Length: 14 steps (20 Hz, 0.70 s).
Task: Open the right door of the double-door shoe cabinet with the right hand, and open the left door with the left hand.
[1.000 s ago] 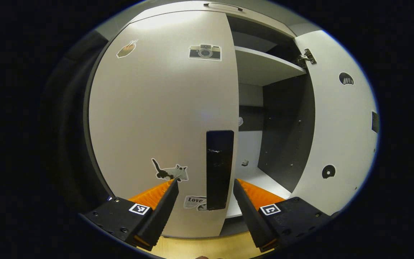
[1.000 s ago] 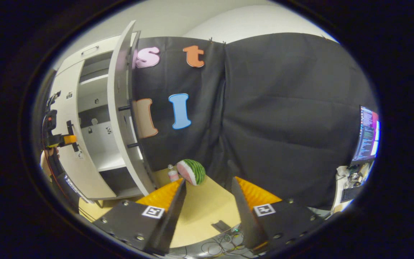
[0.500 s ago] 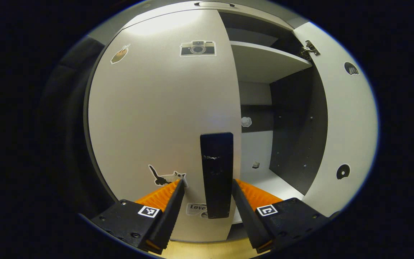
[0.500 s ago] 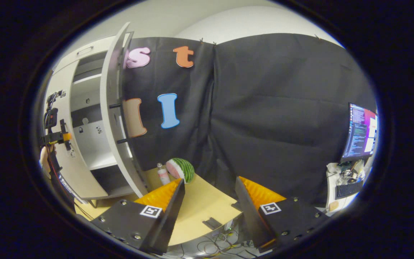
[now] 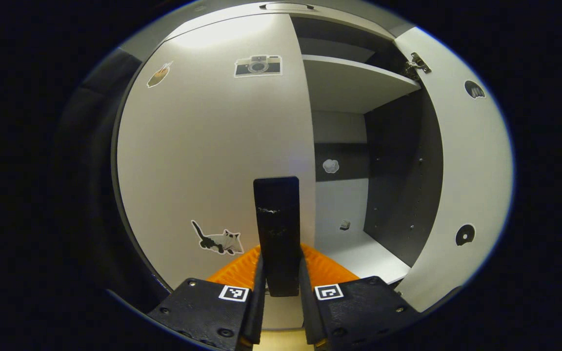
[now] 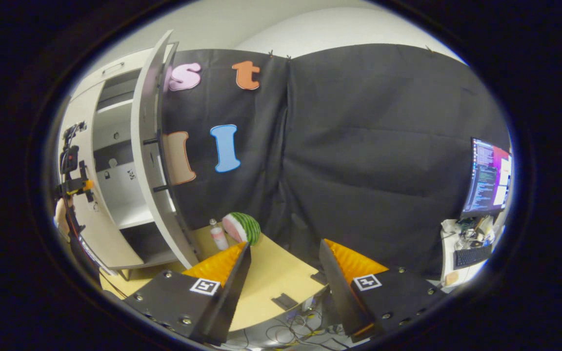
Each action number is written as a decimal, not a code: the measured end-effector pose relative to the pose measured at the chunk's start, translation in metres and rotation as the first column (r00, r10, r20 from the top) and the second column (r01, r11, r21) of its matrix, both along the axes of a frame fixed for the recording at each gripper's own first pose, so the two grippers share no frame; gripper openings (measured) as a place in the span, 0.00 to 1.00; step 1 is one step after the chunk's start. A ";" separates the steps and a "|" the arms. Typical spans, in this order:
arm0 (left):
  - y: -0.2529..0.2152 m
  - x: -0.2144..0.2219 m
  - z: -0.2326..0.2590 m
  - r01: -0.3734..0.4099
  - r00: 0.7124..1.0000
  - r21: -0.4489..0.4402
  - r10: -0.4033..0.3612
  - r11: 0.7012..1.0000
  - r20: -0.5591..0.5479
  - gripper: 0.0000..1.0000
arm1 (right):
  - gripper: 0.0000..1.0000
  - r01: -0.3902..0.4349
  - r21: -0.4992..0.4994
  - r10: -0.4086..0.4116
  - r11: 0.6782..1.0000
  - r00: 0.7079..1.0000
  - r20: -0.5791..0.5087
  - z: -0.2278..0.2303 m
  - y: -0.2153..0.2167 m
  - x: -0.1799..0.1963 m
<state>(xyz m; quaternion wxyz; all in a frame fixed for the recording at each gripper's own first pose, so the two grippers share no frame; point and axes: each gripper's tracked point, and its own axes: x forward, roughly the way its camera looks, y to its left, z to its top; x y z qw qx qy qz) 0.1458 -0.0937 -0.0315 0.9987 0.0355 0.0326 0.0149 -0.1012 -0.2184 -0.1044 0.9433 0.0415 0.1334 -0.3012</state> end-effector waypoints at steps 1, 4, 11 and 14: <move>0.000 0.000 0.000 0.004 1.000 -0.009 -0.004 1.000 0.001 0.35 | 0.84 -0.002 -0.006 0.002 1.000 1.000 -0.008 -0.001 0.000 -0.002; -0.001 -0.001 0.000 0.023 1.000 -0.012 -0.023 1.000 0.009 0.31 | 0.84 -0.013 -0.012 0.013 1.000 1.000 -0.022 -0.003 0.001 -0.004; -0.001 -0.008 -0.001 0.061 0.998 -0.024 -0.061 0.998 -0.006 0.24 | 0.84 -0.043 -0.013 0.043 0.999 0.999 -0.027 -0.004 0.002 -0.006; -0.001 -0.017 -0.002 0.081 0.997 -0.032 -0.081 0.996 -0.013 0.24 | 0.84 -0.061 -0.002 0.061 0.998 0.998 -0.018 -0.003 0.004 -0.004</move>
